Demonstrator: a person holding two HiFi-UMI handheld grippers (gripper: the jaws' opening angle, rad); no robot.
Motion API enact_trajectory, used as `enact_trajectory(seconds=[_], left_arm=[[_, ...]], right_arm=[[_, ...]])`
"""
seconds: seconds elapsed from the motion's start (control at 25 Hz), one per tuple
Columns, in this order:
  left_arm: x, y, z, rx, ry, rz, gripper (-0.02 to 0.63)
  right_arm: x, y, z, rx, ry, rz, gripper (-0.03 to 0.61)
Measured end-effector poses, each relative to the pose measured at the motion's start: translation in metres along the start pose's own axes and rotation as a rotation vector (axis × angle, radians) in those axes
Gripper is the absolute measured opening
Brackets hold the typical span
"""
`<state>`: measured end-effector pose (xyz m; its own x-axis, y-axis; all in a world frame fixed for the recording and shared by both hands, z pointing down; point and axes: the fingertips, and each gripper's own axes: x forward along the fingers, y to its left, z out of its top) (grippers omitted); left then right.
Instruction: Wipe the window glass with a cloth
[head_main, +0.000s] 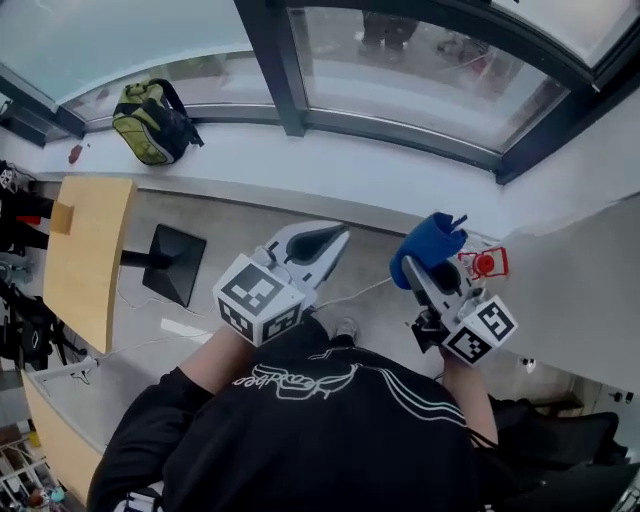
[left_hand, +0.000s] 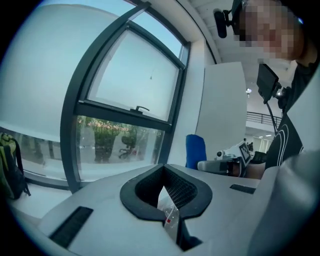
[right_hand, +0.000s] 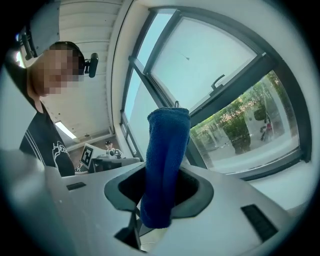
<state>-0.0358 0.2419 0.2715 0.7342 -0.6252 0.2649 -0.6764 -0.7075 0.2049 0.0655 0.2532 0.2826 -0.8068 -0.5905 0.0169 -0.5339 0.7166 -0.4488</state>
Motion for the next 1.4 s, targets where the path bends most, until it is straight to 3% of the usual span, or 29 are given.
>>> enact_trajectory(seconds=[0.24,0.44,0.68,0.92,1.4], left_arm=[[0.002,0.054,0.018,-0.055,-0.069,0.072,0.006],[0.020,0.112,0.036,-0.054,-0.103,0.063,0.006],[0.064,0.225,0.027,-0.095,-0.053,0.105,0.006],[0.101,0.305,0.027,-0.104,-0.031,0.142,0.006],[0.118,0.409,0.019,-0.170,-0.044,0.233,0.006]], right_arm=[[0.050,-0.014,0.019,-0.052,0.016,0.033,0.121],[0.105,-0.044,0.034,-0.074,0.029,0.024,0.121],[0.205,-0.107,0.019,-0.055,0.076,0.029,0.121],[0.300,-0.161,0.015,-0.126,0.135,0.063,0.121],[0.466,-0.259,0.042,-0.282,0.089,-0.003,0.121]])
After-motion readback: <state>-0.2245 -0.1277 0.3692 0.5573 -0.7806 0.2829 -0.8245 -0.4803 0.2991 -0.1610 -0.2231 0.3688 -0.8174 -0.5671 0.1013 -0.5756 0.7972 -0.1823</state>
